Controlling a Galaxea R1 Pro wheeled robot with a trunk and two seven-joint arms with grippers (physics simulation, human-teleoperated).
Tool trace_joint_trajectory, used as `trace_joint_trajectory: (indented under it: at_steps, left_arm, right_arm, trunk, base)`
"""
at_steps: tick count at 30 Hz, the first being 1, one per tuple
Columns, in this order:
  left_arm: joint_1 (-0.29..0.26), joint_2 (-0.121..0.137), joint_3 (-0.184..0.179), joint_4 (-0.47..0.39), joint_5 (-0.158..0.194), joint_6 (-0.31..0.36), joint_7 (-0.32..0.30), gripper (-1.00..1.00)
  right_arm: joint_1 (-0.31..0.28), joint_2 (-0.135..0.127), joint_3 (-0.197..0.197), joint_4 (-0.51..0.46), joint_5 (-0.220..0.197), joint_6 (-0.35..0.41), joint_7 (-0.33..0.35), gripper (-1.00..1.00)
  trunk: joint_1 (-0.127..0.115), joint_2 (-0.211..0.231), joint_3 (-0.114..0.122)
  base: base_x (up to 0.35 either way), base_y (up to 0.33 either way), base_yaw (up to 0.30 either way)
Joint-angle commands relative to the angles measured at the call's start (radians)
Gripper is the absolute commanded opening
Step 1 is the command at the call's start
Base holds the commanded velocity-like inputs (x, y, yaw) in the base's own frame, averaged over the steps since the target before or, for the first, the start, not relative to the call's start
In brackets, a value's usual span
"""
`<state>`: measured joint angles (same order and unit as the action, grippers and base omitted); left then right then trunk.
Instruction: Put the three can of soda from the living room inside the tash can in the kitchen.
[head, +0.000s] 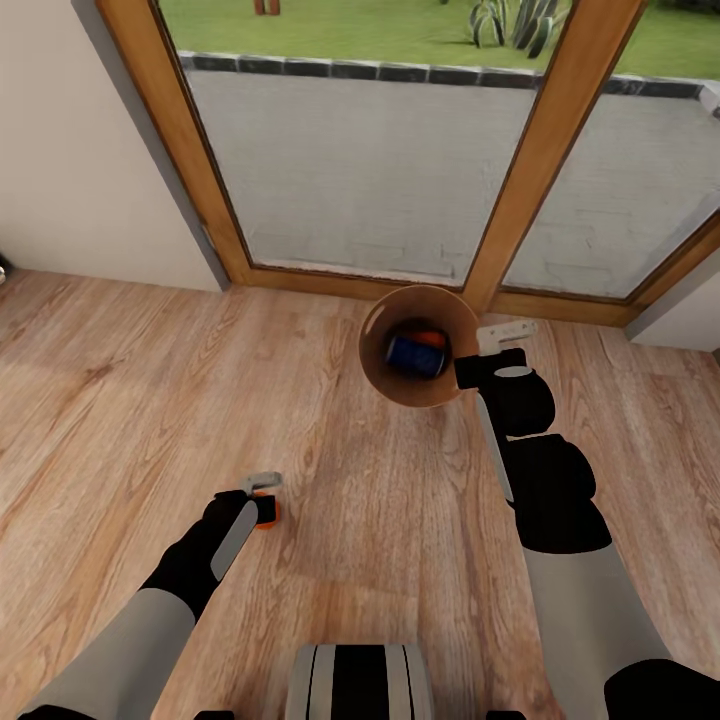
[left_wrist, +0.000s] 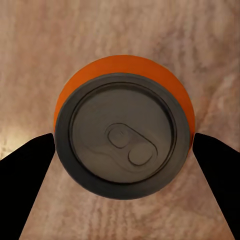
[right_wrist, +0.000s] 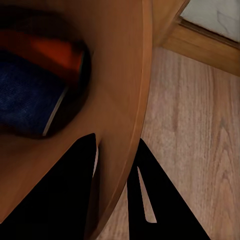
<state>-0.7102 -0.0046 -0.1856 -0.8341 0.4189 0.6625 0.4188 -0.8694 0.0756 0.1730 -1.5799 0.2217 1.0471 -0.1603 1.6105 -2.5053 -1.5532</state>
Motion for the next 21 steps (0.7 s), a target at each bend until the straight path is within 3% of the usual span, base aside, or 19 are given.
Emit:
trace_joint_trajectory:
  at_steps: [1,9,15,21]
  left_arm:
    - [0.0,0.0,0.0,0.0,0.0,0.0,0.0,-1.0]
    - [0.0,0.0,0.001,-0.005,0.0,0.0,-0.003,-1.0]
    - [0.006,0.002,0.0,-0.179,-0.001,0.016,-0.004,-1.0]
    - [0.009,0.003,0.0,-0.259,-0.001,0.046,0.021,-1.0]
  right_arm:
    - [0.0,0.0,0.0,-0.001,0.007,0.0,0.002,-1.0]
    - [0.001,0.0,0.002,0.0,0.007,0.0,0.002,-1.0]
    - [0.003,0.0,0.0,0.0,0.005,0.0,0.002,-1.0]
    - [0.019,0.001,0.002,0.0,0.005,0.0,0.002,-1.0]
  trunk:
    - [0.0,0.0,0.0]
    - [0.0,0.0,0.0]
    - [0.0,0.0,0.0]
    - [0.0,0.0,0.0]
  base:
    - [0.0,0.0,0.0]
    - [0.0,0.0,0.0]
    - [0.0,0.0,0.0]
    - [0.0,0.0,0.0]
